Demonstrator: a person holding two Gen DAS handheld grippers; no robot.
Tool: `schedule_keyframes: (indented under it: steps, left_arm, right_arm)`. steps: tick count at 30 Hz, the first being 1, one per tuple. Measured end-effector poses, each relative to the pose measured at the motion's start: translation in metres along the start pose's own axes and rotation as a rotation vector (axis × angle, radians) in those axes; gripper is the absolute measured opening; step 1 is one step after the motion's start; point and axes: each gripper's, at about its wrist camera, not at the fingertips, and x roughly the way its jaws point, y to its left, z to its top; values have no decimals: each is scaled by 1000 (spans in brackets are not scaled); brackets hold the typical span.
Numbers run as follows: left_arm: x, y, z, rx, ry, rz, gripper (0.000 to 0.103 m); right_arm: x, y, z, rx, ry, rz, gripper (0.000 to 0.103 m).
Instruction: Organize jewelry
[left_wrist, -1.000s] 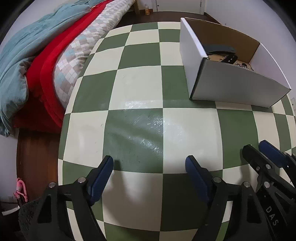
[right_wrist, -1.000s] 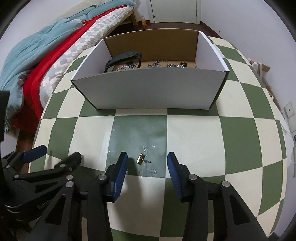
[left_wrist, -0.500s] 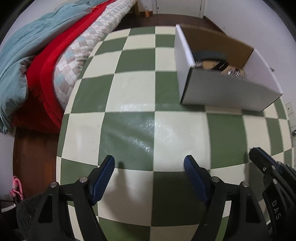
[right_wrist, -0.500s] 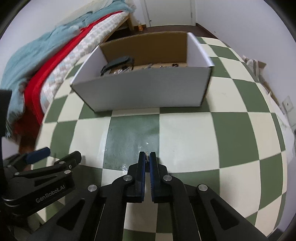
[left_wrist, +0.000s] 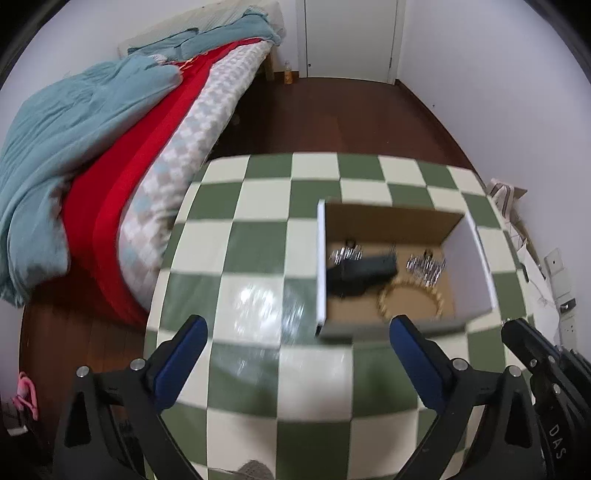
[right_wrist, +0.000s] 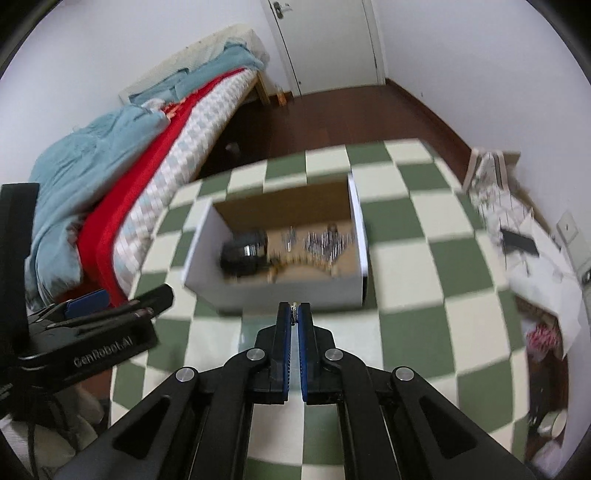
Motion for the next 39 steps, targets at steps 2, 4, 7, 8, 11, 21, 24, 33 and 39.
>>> schedule_keyframes:
  steps: [2,4,7,8,11,21,24,33,39]
  left_arm:
    - [5,-3,15,0,6,-4,101]
    - [12,-7,27,3,7,2,102]
    - [22,-12,45,10,14,7,102]
    - [26,-13,48,12,21,8,102]
    - [37,-15,56,12,46,10,102]
    - [54,-13,60,1,91,9,102]
    - [52,-11,60,-6,91,11,102]
    - [25,6,59,-34,59,28,102]
    - [-10,16,47,-44,13,39,102]
  right_arm:
    - [0,2,21,-18,-12,-6,4]
    - [4,1,38,-21,-13,-2,4]
    - [18,1,58,-39,10,-15,4]
    - [23,1,63,-45,20,-18,4]
    - [42,1,74,-76,54,-37,4]
    - [80,-5,79,-75,160,-28,4]
    - [83,-5,79,-73,186,-29,5]
    - [61,-5,80,-46,163,-91,83]
    - [42,-6,76,-33,164,-200,103]
